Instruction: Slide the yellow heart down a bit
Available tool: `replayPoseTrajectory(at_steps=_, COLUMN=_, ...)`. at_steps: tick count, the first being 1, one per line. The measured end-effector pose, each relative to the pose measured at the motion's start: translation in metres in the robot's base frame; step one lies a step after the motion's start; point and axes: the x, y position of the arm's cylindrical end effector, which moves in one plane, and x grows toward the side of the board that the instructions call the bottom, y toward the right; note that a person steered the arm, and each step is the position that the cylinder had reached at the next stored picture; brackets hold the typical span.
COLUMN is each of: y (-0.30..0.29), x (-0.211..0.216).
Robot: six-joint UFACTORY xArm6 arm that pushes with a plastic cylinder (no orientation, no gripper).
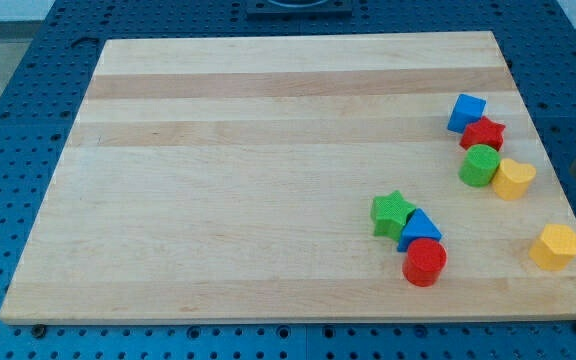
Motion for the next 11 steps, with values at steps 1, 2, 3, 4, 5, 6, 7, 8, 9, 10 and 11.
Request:
replayPoseTrajectory(at_steps=1, y=-0.014, x=0.013)
replayPoseTrajectory(at_steps=2, y=-0.028, x=0.028)
replayPoseTrajectory(at_steps=3, y=-0.044, x=0.04)
replayPoseTrajectory(at_steps=4, y=-0.04, x=0.042)
replayPoseTrajectory(at_steps=5, y=-0.006, x=0.016)
replayPoseTrajectory(at_steps=6, y=-0.003, x=-0.009)
replayPoseTrajectory(at_steps=7, y=-0.023, x=-0.013)
replayPoseTrajectory(at_steps=8, y=-0.048, x=-0.011)
replayPoseTrajectory(at_steps=9, y=-0.064, x=-0.003)
replayPoseTrajectory(at_steps=10, y=-0.07, x=0.009)
replayPoseTrajectory(at_steps=11, y=-0.075, x=0.009)
